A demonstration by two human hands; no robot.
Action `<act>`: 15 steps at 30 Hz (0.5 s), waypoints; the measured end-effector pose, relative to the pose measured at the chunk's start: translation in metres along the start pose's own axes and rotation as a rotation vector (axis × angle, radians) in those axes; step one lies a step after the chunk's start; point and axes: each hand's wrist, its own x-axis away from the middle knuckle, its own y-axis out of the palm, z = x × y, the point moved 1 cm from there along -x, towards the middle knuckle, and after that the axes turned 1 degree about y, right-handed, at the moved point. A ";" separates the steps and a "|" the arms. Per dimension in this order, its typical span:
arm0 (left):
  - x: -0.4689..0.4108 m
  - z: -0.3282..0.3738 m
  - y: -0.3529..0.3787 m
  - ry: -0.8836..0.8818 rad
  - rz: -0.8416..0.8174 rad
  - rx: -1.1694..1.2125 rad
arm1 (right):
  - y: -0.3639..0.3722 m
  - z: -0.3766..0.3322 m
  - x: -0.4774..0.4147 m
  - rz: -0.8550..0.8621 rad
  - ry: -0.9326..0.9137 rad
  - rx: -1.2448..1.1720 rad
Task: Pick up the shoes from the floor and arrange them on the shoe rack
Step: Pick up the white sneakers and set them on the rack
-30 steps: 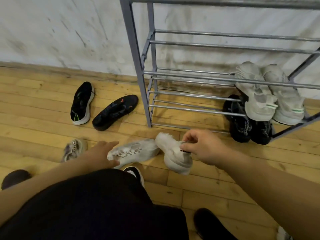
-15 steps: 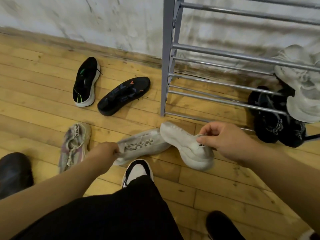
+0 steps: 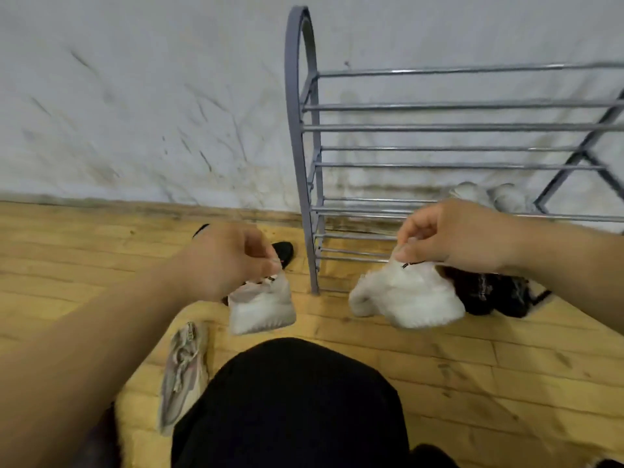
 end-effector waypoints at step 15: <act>0.034 0.232 -0.018 0.364 0.574 0.210 | -0.134 0.022 0.133 0.440 0.077 -0.352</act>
